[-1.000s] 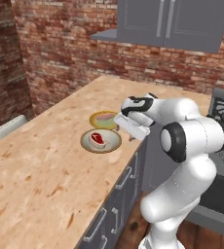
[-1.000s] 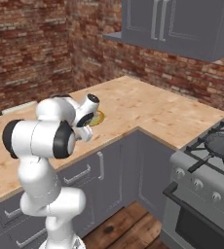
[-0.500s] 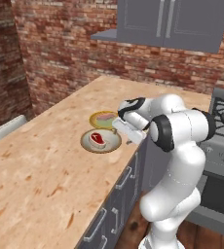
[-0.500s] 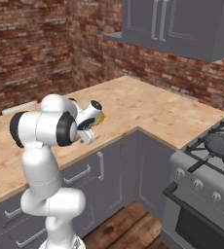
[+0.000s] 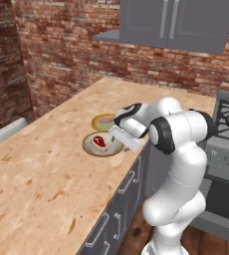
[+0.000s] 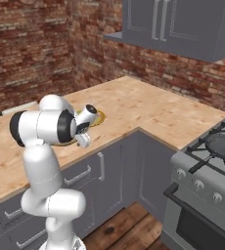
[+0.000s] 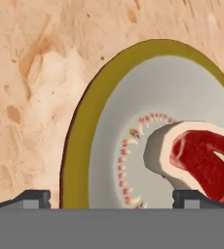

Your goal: Place one of the steaks on the plate and the other in the bowl. Then place the bowl in the fridge.

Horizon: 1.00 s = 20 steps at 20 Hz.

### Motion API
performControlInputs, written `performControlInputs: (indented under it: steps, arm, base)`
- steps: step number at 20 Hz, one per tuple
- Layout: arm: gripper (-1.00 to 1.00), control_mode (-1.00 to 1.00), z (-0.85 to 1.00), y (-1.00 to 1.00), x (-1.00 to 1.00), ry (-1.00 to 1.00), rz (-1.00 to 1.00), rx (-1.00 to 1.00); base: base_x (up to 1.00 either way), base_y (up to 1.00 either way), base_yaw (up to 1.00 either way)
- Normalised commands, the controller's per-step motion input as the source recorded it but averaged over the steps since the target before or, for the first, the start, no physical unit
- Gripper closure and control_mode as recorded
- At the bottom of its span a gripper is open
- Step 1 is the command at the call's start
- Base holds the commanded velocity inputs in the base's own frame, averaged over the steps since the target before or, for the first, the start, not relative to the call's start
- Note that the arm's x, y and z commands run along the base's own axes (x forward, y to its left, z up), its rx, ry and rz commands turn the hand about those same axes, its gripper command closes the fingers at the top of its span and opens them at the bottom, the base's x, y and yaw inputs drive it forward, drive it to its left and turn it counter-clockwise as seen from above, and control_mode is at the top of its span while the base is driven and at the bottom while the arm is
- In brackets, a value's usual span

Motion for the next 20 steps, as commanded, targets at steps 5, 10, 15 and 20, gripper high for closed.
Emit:
performControlInputs:
  steps: [5,10,15,20]
  arm:
    - [-1.00,-1.00,-0.22,0.02,0.14,-0.13,0.01,0.00]
    - [1.00,-1.00,-0.01,0.15,0.06,-0.02,0.00,0.00]
    - [1.00,-1.00,0.00,0.10,0.02,0.01,0.00,0.00]
    - [1.00,-1.00,0.00,0.02,0.00,0.00,0.00,0.00]
  base:
    - [0.00,0.00,0.00]
    - [0.00,0.00,0.00]
    - [0.00,0.00,0.00]
    - [0.00,0.00,0.00]
